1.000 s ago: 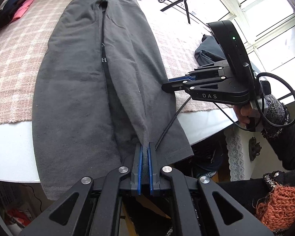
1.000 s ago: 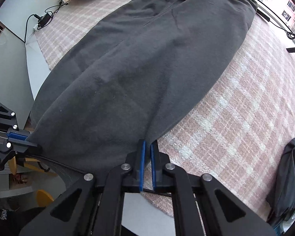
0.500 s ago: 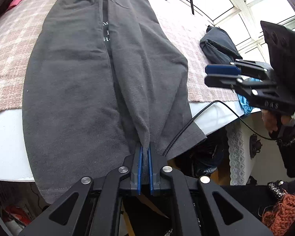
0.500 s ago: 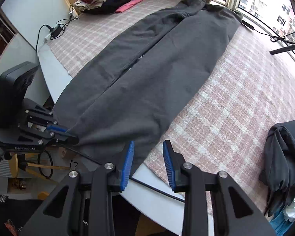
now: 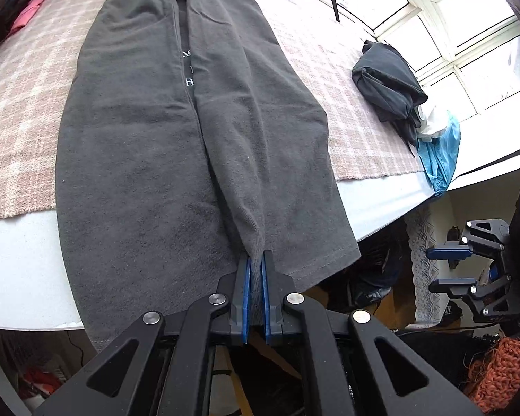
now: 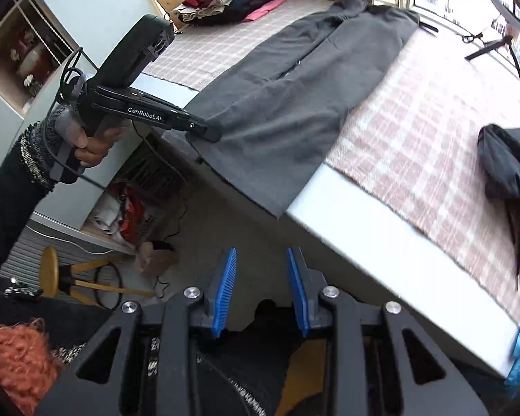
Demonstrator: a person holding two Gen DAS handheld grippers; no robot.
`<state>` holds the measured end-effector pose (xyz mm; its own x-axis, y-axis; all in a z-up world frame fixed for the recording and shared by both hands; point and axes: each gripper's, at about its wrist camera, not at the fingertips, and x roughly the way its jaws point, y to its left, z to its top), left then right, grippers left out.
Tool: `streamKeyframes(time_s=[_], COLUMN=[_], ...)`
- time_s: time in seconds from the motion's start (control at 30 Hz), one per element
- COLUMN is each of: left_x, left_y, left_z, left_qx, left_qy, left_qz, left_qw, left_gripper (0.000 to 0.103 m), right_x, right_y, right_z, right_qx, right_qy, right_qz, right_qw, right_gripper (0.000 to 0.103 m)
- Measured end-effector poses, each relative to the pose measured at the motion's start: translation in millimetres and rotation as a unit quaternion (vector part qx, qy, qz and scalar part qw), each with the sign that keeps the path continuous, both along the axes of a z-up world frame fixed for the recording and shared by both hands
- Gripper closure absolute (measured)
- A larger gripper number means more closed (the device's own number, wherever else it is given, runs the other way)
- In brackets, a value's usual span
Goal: Fold clothes
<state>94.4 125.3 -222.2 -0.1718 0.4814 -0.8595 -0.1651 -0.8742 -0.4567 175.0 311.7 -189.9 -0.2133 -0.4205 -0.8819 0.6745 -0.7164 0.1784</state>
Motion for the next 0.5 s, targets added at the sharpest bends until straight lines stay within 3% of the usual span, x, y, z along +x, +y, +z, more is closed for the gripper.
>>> streamKeyframes(time_s=[0.13,0.27,0.5], left_x=[0.1,0.7,-1.1], left_y=[4.6,2.0,1.0], left_z=[-1.9,-2.3,-0.7], left_qx=[-0.006,-0.002,-0.001], left_qy=[-0.002,-0.004,-0.002], left_qz=[-0.002,0.004,0.005], left_qw=[1.0,1.0,1.0], left_gripper=[0.098,0.098,0.098], right_x=[-6.5,-13.4,-15.3], right_y=[-35.8,-50.7,-73.8], right_z=[-34.0,-42.8,-61.4], right_qx=[0.035,0.051,0.084], right_qy=[0.052,0.084,0.108], right_qz=[0.029,0.047,0.08], right_qw=[0.998,0.994,0.987], right_gripper=[0.073,0.073,0.071])
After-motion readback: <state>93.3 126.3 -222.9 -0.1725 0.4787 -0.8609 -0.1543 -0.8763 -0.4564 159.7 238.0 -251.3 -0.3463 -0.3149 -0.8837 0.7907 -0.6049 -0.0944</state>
